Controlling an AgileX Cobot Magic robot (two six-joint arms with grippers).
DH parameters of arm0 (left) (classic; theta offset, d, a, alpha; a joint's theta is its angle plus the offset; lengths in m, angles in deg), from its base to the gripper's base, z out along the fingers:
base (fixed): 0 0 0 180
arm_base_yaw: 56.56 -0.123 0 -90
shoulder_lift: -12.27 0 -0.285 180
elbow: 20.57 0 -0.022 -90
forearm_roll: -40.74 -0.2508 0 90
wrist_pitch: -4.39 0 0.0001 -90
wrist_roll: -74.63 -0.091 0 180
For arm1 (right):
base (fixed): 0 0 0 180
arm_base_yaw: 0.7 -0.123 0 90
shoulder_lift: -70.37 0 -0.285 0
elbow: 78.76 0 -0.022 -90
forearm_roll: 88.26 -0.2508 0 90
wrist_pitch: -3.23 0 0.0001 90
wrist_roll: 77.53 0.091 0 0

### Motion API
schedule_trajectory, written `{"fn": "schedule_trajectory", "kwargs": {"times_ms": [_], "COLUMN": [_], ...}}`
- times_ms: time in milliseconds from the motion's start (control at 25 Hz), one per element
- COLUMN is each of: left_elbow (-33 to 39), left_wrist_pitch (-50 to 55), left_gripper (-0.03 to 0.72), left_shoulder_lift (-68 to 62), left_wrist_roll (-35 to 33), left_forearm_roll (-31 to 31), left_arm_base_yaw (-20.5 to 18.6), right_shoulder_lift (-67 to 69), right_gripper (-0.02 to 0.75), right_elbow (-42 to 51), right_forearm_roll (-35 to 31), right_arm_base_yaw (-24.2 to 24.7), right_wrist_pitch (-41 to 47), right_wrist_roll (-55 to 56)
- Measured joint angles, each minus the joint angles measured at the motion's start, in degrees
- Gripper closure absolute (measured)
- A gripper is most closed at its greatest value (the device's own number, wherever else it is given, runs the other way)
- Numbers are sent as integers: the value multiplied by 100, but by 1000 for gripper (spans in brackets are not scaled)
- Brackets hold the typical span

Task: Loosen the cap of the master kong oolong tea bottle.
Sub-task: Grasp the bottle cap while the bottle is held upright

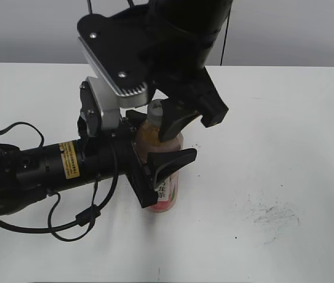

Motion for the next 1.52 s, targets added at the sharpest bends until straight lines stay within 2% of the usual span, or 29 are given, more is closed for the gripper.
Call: {"fn": "schedule_trajectory", "kwargs": {"times_ms": [80,200,520,720,960,1040,1120,1320,1520], "left_elbow": [0,0,0,0,0,0,0,-5,-5], "left_wrist_pitch": [5,5,5,5,5,9,23,24,24], "left_gripper": [243,243,243,243,243,243,243,243,243], "left_shoulder_lift": [0,0,0,0,0,0,0,0,0], "left_wrist_roll": [13,10,15,15,22,22,27,37,32], "left_forearm_roll": [2,7,15,15,26,47,59,73,67], "left_arm_base_yaw": [0,0,0,0,0,0,0,0,0], "right_shoulder_lift": [0,0,4,4,4,4,4,4,4], "right_gripper": [225,196,190,213,279,353,468,465,465], "right_elbow": [0,0,0,0,0,0,0,0,0], "right_forearm_roll": [-5,0,437,599,592,567,535,591,604], "right_arm_base_yaw": [-20,-20,-20,-20,-20,-26,-46,-46,-46], "right_wrist_pitch": [0,0,0,0,0,0,0,-6,-6], "right_wrist_roll": [1064,2652,6947,8399,8739,8735,8672,8035,5984]}}
